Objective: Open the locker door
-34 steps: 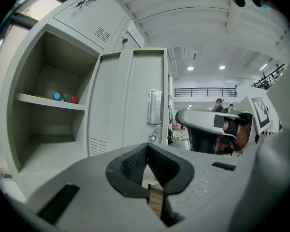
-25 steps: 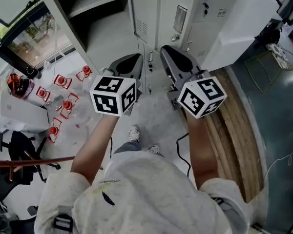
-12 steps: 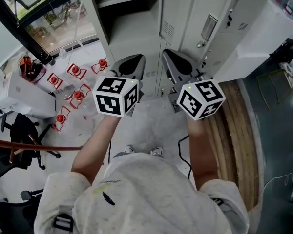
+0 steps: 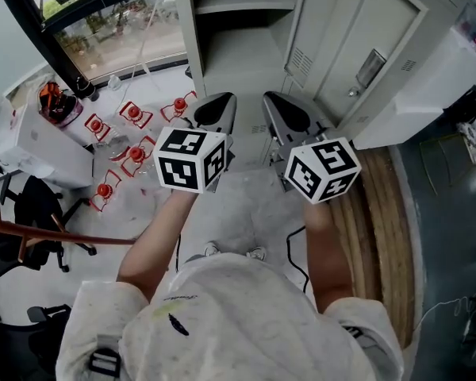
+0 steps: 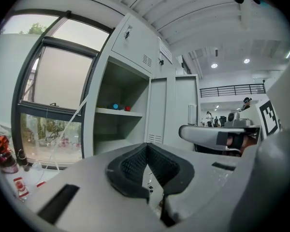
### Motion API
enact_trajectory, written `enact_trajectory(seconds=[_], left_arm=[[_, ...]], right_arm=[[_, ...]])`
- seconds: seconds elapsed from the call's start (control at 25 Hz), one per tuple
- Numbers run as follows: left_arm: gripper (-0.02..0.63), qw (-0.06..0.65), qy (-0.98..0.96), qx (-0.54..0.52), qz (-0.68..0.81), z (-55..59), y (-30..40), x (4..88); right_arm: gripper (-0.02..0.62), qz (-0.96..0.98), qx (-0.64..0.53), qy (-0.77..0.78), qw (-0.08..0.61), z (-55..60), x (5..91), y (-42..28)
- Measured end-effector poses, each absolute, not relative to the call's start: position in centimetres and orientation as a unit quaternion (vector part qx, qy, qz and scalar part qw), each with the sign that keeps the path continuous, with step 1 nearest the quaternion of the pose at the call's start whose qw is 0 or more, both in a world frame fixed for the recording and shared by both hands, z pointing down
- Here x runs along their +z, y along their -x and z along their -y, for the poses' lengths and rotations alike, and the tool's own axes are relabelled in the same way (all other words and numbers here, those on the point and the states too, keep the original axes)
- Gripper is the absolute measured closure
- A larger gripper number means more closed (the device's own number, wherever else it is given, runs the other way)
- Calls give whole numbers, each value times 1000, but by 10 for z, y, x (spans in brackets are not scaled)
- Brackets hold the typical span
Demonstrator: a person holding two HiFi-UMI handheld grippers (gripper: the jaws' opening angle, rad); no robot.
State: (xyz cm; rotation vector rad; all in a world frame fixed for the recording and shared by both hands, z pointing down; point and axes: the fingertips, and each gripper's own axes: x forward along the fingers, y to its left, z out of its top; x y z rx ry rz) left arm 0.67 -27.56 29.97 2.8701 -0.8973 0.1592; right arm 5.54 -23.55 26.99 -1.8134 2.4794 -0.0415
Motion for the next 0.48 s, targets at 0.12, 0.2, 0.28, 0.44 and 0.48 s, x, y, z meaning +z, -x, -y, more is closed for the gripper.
enact_trajectory(seconds=[0.12, 0.2, 0.28, 0.44, 0.48], left_arm=[[600, 67, -950, 54, 302, 281, 3, 302], [600, 71, -948, 53, 305, 283, 9, 303], [600, 72, -948, 52, 306, 284, 13, 302], [600, 71, -949, 49, 304, 282, 19, 298], [600, 71, -949, 49, 304, 281, 20, 298]], right_arm=[[592, -808, -13, 588, 33, 240, 271, -46], [592, -809, -14, 587, 31, 242, 271, -40], [592, -810, -14, 586, 28, 243, 271, -36], [592, -811, -9, 585, 25, 241, 267, -29], [592, -811, -7, 585, 26, 240, 266, -27]])
